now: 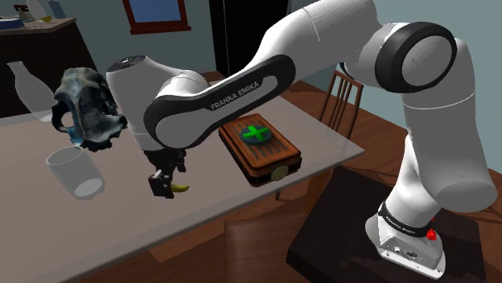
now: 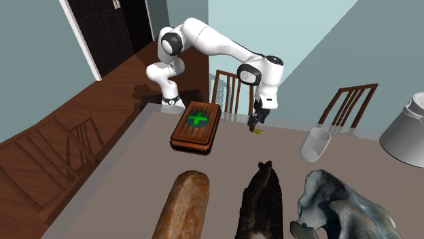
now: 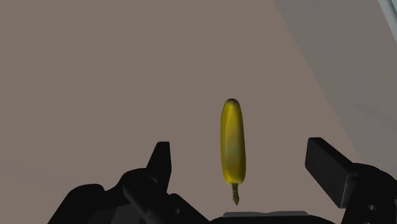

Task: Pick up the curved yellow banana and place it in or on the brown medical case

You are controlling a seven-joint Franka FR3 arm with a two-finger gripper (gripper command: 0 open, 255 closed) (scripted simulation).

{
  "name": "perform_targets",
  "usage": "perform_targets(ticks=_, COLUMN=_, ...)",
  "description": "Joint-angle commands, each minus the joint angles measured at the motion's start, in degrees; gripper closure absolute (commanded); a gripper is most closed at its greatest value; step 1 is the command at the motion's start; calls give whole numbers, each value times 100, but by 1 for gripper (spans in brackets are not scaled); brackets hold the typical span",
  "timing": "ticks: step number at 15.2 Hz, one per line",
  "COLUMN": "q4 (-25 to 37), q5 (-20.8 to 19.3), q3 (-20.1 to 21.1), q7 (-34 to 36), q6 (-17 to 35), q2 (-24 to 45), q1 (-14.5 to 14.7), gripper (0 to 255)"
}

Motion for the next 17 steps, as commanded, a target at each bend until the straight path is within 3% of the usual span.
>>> perform_targets(ticks=1, q4=-118, q5=-28, q3=-16, q7=20, q6=173, q2=56, q1=-7, gripper=0)
perform_targets(ticks=9, q4=-118, q5=-28, q3=-16, q7=19, q6=173, q2=56, q1=-7, gripper=0)
perform_targets(ticks=10, q4=-118, q5=-28, q3=-16, q7=19, q6=173, q2=56, q1=-7, gripper=255)
perform_targets(ticks=17, q4=-120, q5=-28, q3=-16, q7=20, q6=174, q2=55, q1=-6, gripper=255)
